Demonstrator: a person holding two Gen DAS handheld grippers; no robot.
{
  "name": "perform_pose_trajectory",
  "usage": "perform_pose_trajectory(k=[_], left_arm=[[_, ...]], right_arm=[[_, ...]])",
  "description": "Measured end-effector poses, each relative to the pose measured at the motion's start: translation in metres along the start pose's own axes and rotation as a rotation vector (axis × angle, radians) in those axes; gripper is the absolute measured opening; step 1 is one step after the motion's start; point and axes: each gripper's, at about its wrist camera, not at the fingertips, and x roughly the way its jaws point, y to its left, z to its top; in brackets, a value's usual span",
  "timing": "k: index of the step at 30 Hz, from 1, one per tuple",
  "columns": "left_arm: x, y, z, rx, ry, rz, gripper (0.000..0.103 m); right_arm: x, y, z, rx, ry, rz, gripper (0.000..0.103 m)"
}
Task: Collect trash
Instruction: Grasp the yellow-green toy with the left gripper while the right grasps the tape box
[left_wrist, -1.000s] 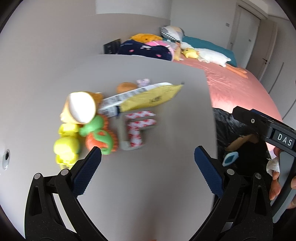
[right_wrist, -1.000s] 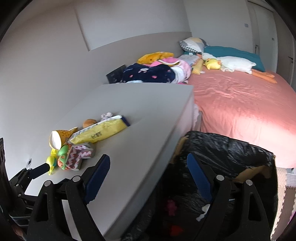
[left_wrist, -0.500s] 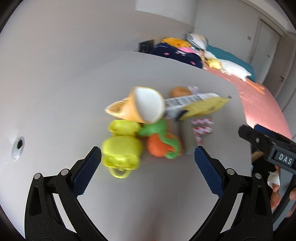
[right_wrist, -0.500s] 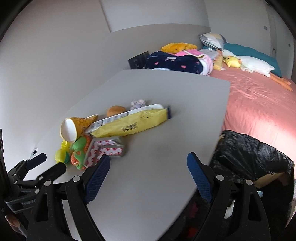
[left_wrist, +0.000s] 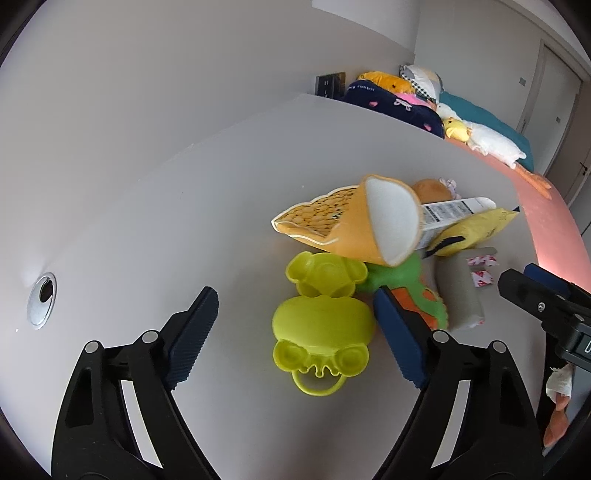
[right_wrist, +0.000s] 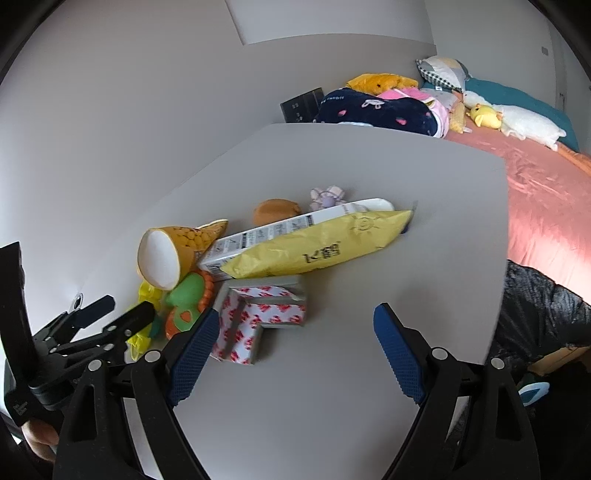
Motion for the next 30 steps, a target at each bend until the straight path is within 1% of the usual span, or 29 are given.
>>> perform_pose_trajectory(k=[2, 5, 8, 10, 12, 17, 19, 20, 21, 24, 30], left_arm=[[0.004, 0.002, 0.001, 0.002, 0.004, 0.003, 0.081], [0.012, 0.007, 0.002, 0.008, 0.022, 0.007, 0.077], [0.018, 0.012, 0.002, -0.003, 0.037, 0.003, 0.069], [0.019, 0.017, 0.001, -0.015, 0.043, -0.003, 0.064], [0.019, 0.019, 0.000, -0.017, 0.038, 0.002, 0.061], [0.016, 0.024, -0.002, -0.024, 0.032, -0.002, 0.054], [0.015, 0.025, -0.003, -0.028, 0.030, -0.001, 0.052], [0.015, 0.026, -0.003, -0.028, 0.030, -0.001, 0.052], [0.015, 0.026, -0.003, -0.027, 0.030, 0.001, 0.052], [0.014, 0.027, -0.004, -0.025, 0.032, -0.001, 0.052], [0.011, 0.024, -0.005, -0.023, 0.034, -0.002, 0.052]], right_arm=[[0.005, 0.005, 0.001, -0.001, 0.007, 0.002, 0.086], [0.014, 0.012, 0.001, -0.002, 0.021, -0.002, 0.086], [0.024, 0.017, 0.002, -0.008, 0.028, -0.019, 0.086], [0.032, 0.019, 0.003, -0.009, 0.037, -0.041, 0.086], [0.038, 0.020, 0.003, -0.009, 0.039, -0.054, 0.086], [0.046, 0.029, 0.002, -0.060, 0.036, -0.104, 0.085], [0.045, 0.031, 0.002, -0.077, 0.037, -0.099, 0.076], [0.044, 0.032, 0.000, -0.086, 0.036, -0.076, 0.067], [0.042, 0.033, -0.001, -0.093, 0.038, -0.063, 0.066], [0.037, 0.036, -0.003, -0.116, 0.035, -0.078, 0.064], [0.025, 0.025, -0.004, -0.076, 0.032, -0.038, 0.064]])
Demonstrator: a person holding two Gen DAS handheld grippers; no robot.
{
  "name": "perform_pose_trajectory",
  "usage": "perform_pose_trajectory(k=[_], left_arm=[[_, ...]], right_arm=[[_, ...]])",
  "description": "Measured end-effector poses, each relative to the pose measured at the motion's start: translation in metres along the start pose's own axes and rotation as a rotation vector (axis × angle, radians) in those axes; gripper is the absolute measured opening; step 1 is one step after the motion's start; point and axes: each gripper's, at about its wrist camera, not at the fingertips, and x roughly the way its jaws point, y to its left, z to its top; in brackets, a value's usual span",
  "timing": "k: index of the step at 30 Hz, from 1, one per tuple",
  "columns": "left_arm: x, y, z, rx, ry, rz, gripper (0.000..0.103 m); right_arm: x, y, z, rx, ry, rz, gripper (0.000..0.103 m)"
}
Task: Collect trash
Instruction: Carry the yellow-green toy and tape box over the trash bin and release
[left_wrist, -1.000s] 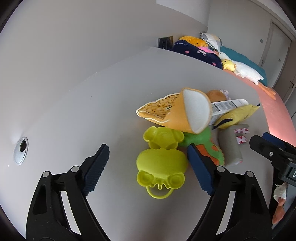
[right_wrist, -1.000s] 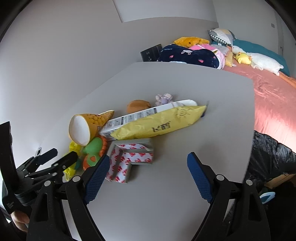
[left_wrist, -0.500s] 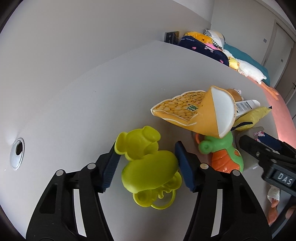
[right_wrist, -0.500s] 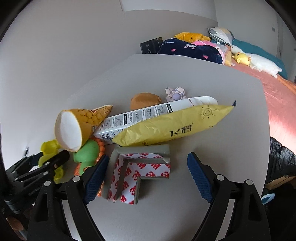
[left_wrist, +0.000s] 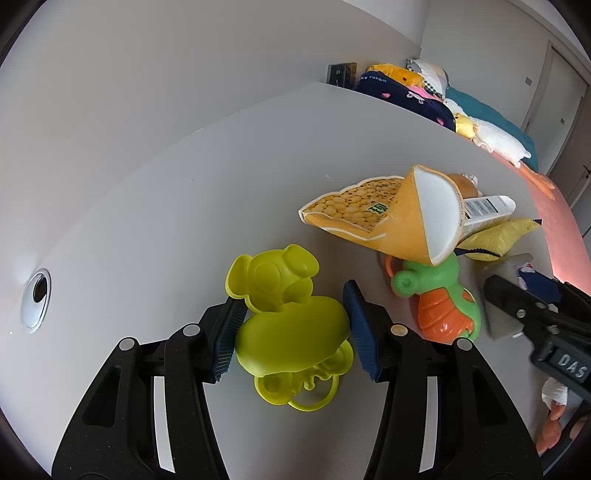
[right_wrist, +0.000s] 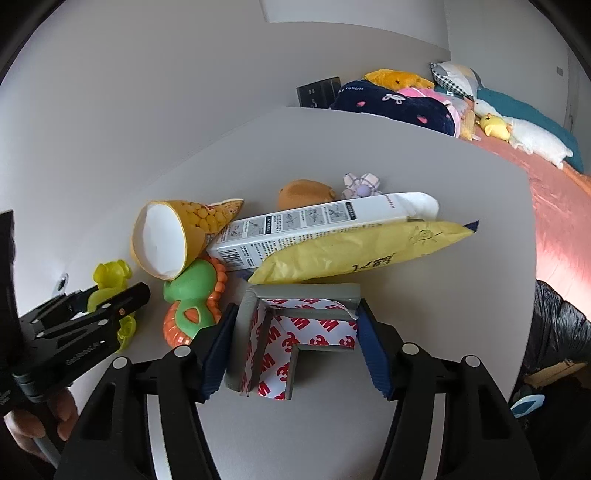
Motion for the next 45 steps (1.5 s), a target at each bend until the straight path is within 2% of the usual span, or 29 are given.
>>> perform_pose_trajectory(k=[11, 16, 34, 45], left_arm=[[-0.026, -0.015, -0.014, -0.023, -0.033, 0.014, 0.052], [-0.045, -0.034, -0.016, -0.002, -0.069, 0.006, 0.052], [-0.068, -0.137, -0.020, 0.126, -0.118, -0.123, 0.052], [-0.073, -0.185, -0.024, 0.192, -0.118, -0.181, 0.052]], right_arm=[[-0.038, -0.016, -0.006, 0.023, -0.043, 0.031, 0.064], [-0.058, -0.027, -0.012, 0.033, -0.068, 0.030, 0.064], [-0.138, -0.097, -0.040, 0.109, -0.167, -0.049, 0.064], [-0.165, -0.138, -0.054, 0.175, -0.203, -0.102, 0.064]])
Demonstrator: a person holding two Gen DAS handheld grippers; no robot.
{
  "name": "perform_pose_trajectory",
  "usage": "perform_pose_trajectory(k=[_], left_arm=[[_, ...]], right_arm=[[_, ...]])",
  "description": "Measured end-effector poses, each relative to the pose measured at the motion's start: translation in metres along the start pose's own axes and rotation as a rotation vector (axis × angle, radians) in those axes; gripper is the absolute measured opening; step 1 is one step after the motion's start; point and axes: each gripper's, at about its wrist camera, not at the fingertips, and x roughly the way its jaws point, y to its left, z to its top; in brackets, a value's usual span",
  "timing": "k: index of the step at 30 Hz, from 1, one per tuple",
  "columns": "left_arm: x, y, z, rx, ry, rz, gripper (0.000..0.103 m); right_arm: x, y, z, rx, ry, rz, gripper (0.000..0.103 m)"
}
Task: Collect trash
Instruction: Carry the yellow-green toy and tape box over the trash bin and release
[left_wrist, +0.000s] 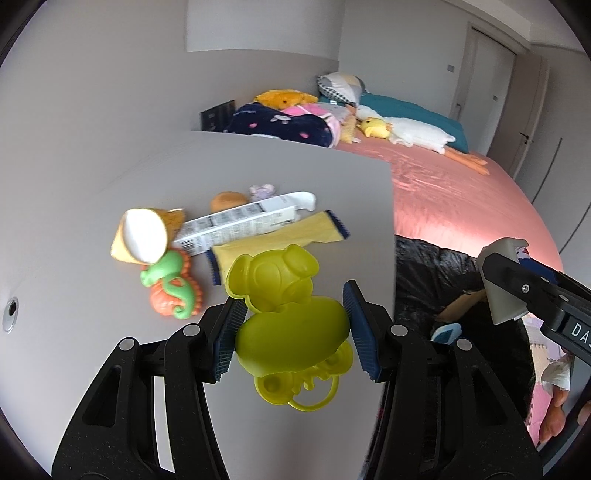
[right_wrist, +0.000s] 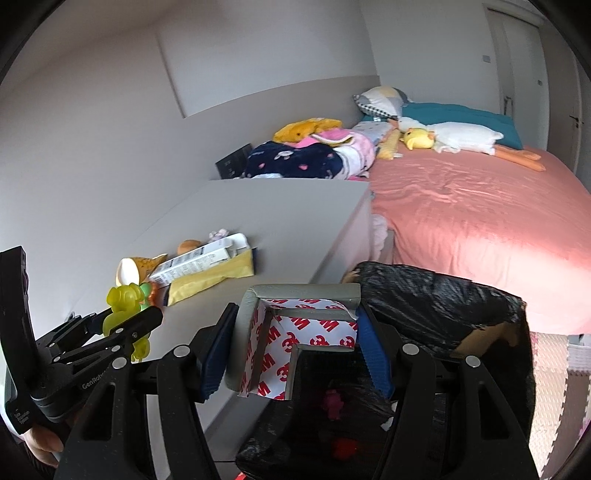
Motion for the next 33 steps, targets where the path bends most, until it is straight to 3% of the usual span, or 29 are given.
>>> perform_pose_trajectory(k=[33], left_arm=[[0.021, -0.115, 0.016, 0.170, 0.041, -0.181, 0.052]], right_arm=[[-0.049, -0.098, -0.007, 0.132, -0.059, -0.172, 0.064]])
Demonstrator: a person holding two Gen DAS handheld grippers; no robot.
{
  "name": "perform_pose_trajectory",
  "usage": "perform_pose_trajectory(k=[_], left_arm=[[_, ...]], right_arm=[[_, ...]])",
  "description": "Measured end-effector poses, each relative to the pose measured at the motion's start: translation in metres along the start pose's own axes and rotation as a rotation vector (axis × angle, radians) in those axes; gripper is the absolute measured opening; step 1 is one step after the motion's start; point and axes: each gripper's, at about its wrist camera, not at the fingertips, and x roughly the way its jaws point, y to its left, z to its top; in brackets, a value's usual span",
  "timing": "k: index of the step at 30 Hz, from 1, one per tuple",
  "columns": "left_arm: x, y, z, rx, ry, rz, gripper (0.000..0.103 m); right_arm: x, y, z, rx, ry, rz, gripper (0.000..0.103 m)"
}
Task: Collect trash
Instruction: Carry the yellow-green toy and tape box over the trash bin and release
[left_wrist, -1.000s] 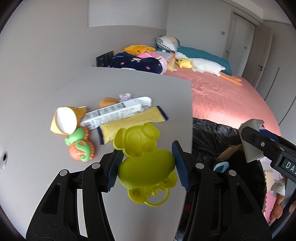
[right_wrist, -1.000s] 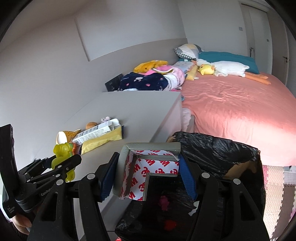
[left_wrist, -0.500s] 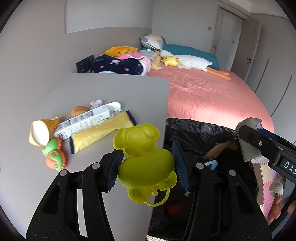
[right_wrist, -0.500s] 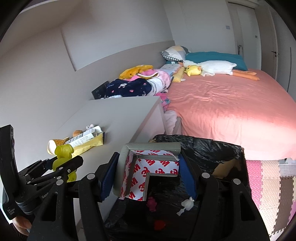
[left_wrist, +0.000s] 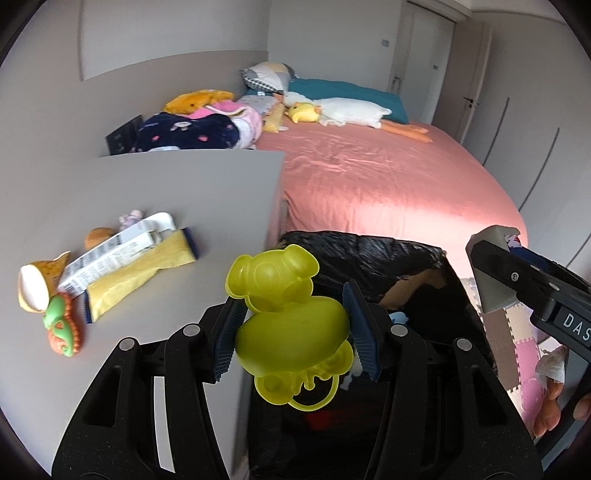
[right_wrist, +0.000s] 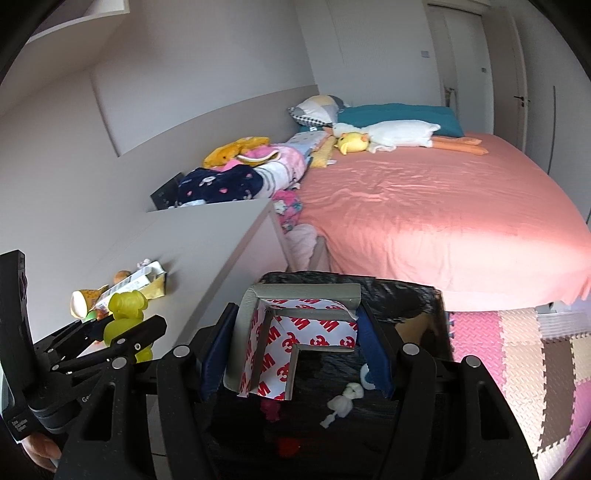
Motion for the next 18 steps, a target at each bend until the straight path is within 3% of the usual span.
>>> perform_pose_trajectory(k=[18], left_arm=[[0.025, -0.047, 0.005, 0.076, 0.050, -0.064, 0.052]], right_arm=[[-0.010, -0.046, -0.003, 0.049, -0.001, -0.114, 0.064]])
